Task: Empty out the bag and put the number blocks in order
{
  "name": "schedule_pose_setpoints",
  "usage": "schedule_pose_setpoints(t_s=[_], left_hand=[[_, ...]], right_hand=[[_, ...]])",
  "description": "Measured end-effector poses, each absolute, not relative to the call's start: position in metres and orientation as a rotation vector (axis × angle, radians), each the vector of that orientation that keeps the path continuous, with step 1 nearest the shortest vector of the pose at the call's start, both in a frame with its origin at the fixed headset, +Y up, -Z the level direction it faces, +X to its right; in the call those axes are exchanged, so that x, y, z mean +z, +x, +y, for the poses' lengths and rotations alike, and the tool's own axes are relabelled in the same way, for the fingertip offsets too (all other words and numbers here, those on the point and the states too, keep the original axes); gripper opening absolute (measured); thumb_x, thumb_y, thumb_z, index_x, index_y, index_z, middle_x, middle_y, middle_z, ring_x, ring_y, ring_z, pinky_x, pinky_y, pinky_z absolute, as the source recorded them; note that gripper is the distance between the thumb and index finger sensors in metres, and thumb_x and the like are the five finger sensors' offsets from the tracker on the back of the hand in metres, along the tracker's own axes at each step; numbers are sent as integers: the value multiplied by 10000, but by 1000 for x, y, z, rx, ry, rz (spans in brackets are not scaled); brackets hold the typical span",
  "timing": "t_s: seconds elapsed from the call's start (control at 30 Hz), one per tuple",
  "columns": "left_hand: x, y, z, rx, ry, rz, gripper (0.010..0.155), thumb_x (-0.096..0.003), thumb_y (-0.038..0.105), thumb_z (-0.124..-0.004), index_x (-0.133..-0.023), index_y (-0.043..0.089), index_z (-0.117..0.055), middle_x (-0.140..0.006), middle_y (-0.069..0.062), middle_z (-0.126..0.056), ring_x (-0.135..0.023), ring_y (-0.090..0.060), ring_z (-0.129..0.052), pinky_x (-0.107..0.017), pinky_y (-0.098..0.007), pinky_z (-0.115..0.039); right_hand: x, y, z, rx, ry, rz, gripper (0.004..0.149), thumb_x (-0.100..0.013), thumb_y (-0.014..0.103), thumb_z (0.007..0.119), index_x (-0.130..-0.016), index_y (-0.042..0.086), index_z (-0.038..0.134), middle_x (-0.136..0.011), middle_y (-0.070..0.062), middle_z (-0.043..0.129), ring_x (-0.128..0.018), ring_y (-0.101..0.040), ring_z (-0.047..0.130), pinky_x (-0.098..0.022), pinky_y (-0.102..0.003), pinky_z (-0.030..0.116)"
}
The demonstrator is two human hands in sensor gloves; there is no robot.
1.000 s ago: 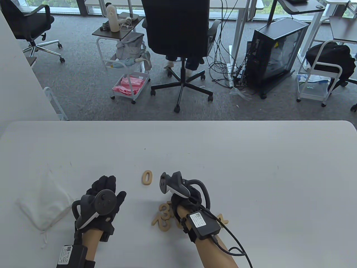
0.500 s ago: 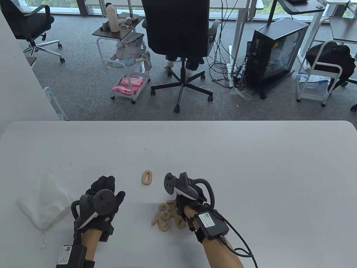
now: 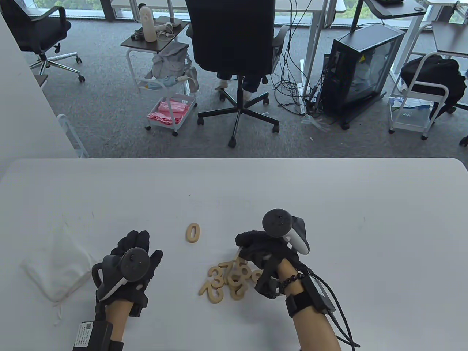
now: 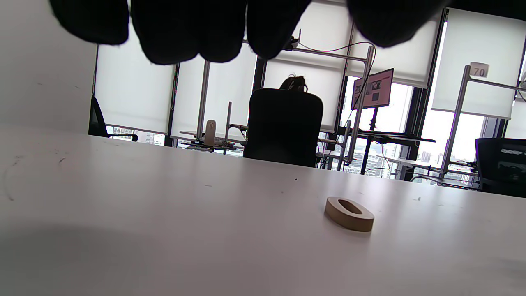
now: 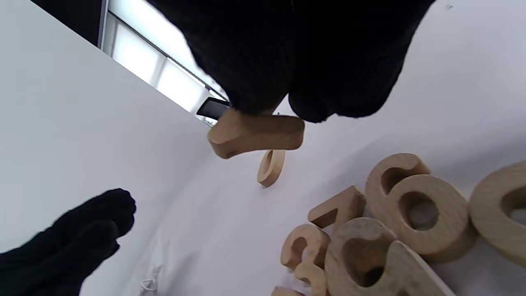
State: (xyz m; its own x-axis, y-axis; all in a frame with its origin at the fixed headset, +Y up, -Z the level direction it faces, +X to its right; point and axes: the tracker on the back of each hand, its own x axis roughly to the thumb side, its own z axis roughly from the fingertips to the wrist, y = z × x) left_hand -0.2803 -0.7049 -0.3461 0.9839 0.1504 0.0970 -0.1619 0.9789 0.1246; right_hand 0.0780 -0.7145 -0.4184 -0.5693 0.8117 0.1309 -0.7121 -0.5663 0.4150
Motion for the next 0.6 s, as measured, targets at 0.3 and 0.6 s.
schedule_pose_setpoints(t_s=[0.3,0.6], left_hand=[[-346,-281,-705,156,132,-87,737,-535,518,-653,-1096,47,-577,-1101,-319,-559,-976,-580,-697,-658,-732,-616],[-347,-281,-704,162,134,-88,738,-535,520,-651,-1097,47,-576,-1102,-315,-560,-976,-578,-699,-659,-731,-617]], right_hand=[[-416,79,-712,1959,390,254,475,-419,86,934,-884,86,838,-960,-246,789,-700,-237,1006,-543,-355,967],[-407,67,-705,1972,399,104,451,-473,219,884,-901,87,825,-897,-244,840,-622,-179,1034,-478,-319,995]])
